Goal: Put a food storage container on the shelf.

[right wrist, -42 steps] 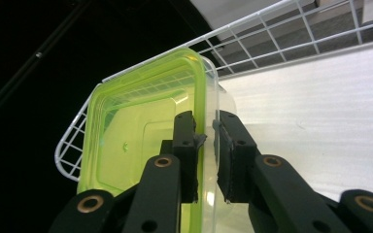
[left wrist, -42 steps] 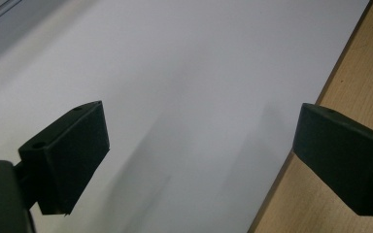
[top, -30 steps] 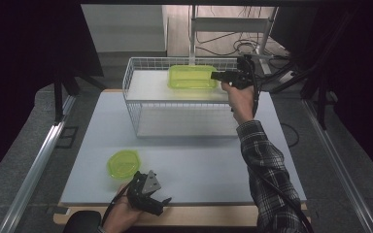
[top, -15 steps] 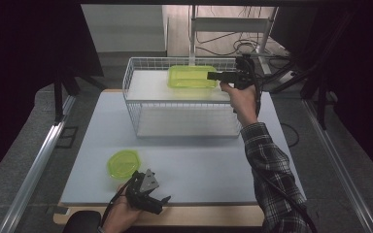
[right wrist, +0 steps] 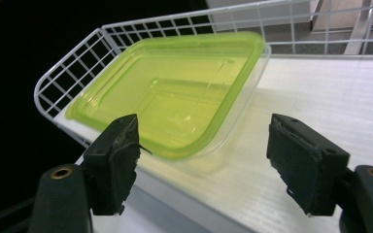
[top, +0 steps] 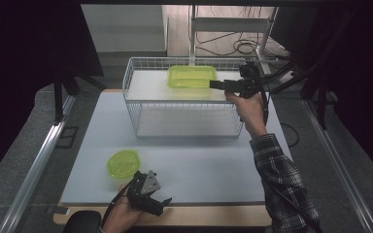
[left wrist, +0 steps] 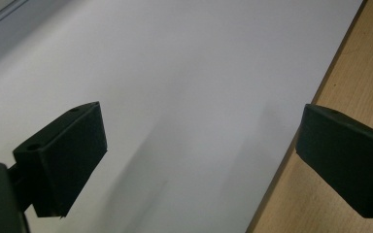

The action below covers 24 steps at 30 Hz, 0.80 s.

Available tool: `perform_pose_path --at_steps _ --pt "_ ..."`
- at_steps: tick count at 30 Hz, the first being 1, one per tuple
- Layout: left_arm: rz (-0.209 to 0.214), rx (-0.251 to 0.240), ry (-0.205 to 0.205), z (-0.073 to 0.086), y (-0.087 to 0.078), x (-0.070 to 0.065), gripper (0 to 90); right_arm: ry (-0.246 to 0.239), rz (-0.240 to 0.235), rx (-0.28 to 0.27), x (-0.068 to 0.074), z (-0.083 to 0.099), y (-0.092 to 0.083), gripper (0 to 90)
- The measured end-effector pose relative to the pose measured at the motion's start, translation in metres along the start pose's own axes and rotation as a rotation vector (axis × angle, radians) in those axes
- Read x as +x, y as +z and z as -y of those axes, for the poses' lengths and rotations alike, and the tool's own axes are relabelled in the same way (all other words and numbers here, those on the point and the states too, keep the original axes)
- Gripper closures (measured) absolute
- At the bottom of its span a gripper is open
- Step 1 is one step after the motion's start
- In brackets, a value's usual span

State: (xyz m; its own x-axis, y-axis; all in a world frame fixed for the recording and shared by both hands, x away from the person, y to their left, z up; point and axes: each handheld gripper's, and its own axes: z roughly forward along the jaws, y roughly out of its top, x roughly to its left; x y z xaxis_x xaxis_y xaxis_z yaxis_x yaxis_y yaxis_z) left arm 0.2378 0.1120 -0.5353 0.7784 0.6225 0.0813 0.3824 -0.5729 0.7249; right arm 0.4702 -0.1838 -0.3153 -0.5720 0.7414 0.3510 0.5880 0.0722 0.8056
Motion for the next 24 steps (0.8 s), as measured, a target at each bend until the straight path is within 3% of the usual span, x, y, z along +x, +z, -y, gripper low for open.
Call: perform_pose_path --at_steps 8,15,24 --pt "-0.004 0.005 -0.007 0.0 -0.001 0.001 4.4 -0.051 -0.022 0.02 0.006 0.019 -0.011 20.1" --pt "0.019 -0.023 -0.046 0.0 -0.004 0.005 3.8 -0.112 -0.011 0.035 0.013 0.036 -0.02 16.4" --pt "-0.003 -0.035 -0.036 0.0 -0.005 0.005 3.8 -0.176 -0.029 0.061 0.02 0.059 -0.024 10.7"
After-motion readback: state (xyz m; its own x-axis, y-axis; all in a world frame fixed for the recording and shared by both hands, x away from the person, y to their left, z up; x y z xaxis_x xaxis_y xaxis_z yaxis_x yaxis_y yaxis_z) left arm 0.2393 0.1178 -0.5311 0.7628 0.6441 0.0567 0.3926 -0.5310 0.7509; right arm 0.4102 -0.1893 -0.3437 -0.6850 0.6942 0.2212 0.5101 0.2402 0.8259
